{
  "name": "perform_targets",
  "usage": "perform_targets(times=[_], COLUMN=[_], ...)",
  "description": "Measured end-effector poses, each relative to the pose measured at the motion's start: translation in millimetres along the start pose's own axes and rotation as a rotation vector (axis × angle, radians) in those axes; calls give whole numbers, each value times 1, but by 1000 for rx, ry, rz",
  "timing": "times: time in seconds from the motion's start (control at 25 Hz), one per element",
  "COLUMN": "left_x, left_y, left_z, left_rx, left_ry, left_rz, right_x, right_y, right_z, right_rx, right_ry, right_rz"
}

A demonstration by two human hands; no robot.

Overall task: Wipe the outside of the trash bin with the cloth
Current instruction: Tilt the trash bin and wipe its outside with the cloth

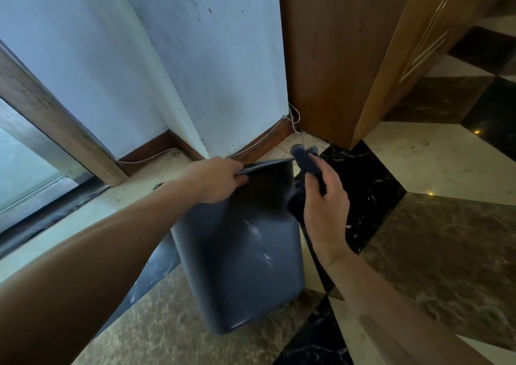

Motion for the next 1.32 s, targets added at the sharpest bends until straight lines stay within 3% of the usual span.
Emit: perform_targets(times=[0.16,0.32,0.48,0.88,1.16,1.32], left_x=[13,29,43,29,8,10], left_y=[2,-16,-30,-54,-54,-47], left_z=[-23,-39,-53,-69,-78,-71], left_rx=[69,85,27,-42,78,82], left_ry=[-25,-29,26,18,145,160], left_rz=[289,448,457,694,588,549], right_x=[2,30,52,89,148,175], right_y=[-4,-3,-9,-36,33,49], right_z=[-2,-2,-3,30,48,76], right_rx=[-44,-48,-35,-269,-178,-68], right_ry=[387,541,569,576,255,-28], right_rz=[328,502,664,792,820,639])
Point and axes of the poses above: each hand's wrist, its own z-axis away from the middle knuckle, its own y-axis out of the back of the hand, x = y × z, the point moved 1 cm from there along -z, towards the middle knuckle, and after that the axes turned 2 degrees about -z, right-handed, at the moved point
